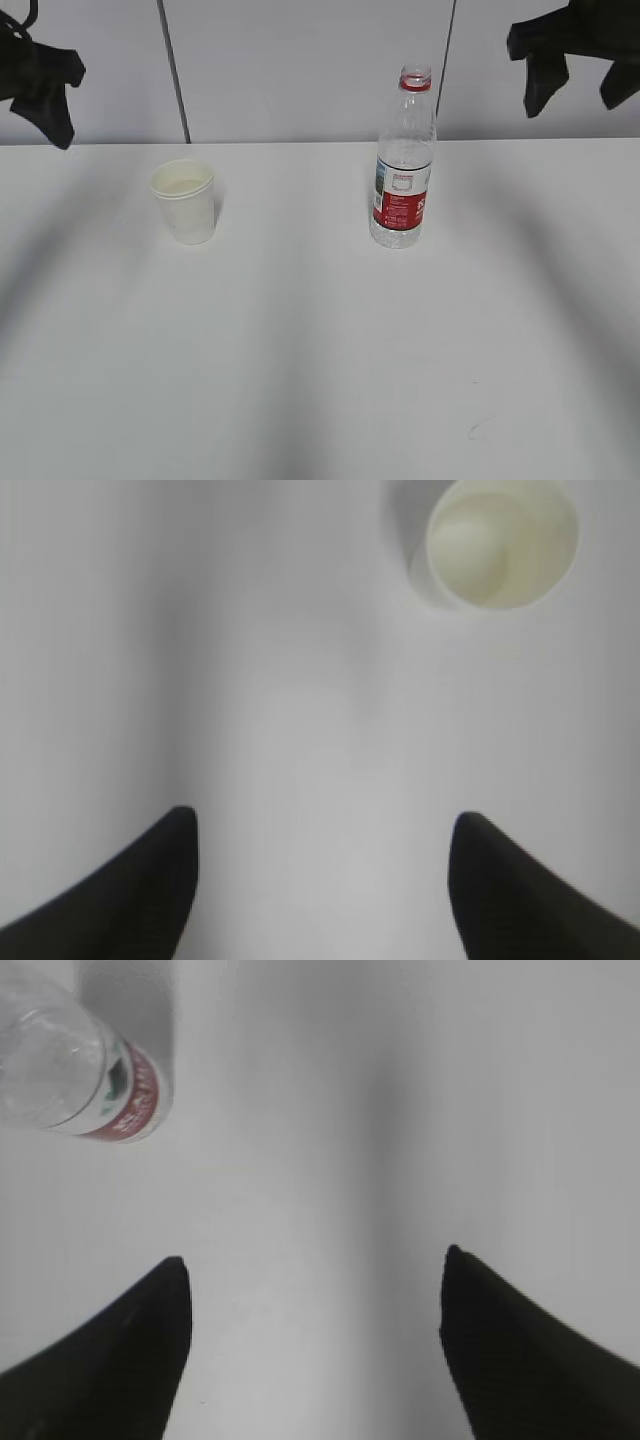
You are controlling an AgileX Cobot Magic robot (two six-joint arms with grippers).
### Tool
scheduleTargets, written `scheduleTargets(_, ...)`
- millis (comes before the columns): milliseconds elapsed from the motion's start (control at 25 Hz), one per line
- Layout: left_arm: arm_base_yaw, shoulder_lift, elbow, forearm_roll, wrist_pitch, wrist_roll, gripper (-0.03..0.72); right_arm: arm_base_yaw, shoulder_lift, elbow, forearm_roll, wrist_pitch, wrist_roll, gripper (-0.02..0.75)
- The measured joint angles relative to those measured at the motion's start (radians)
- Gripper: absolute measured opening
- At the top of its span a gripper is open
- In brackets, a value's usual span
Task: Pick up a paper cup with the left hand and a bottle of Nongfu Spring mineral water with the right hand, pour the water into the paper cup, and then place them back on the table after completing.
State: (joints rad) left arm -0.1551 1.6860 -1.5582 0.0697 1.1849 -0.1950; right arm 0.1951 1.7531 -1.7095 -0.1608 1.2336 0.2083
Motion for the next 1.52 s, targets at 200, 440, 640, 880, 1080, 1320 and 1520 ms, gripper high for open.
scheduleTargets(200, 0.000, 0.015, 0.000, 0.007, 0.046, 0.009, 0.472, 0.000, 0.000, 0.000, 0.054, 0.004, -0.025, 0.572)
scheduleTargets(440, 0.000, 0.015, 0.000, 0.031, 0.049, 0.012, 0.469, 0.000, 0.000, -0.001, 0.055, 0.006, -0.028, 0.572)
scheduleTargets(640, 0.000, 0.016, 0.000, 0.041, 0.049, 0.013, 0.469, 0.000, 0.000, -0.001, 0.067, 0.006, -0.028, 0.572)
scheduleTargets(880, 0.000, 0.009, 0.001, 0.016, 0.049, 0.014, 0.469, 0.000, -0.062, 0.036, 0.092, 0.006, -0.030, 0.572)
scheduleTargets(1080, 0.000, -0.070, 0.055, 0.004, 0.049, 0.014, 0.464, 0.000, -0.188, 0.180, 0.145, 0.006, -0.056, 0.572)
scheduleTargets(1320, 0.000, -0.267, 0.225, 0.003, 0.052, 0.014, 0.457, 0.000, -0.416, 0.439, 0.143, 0.006, -0.077, 0.572)
scheduleTargets(1520, 0.000, -0.461, 0.362, 0.003, 0.054, 0.014, 0.440, 0.000, -0.600, 0.605, 0.142, 0.008, -0.081, 0.572)
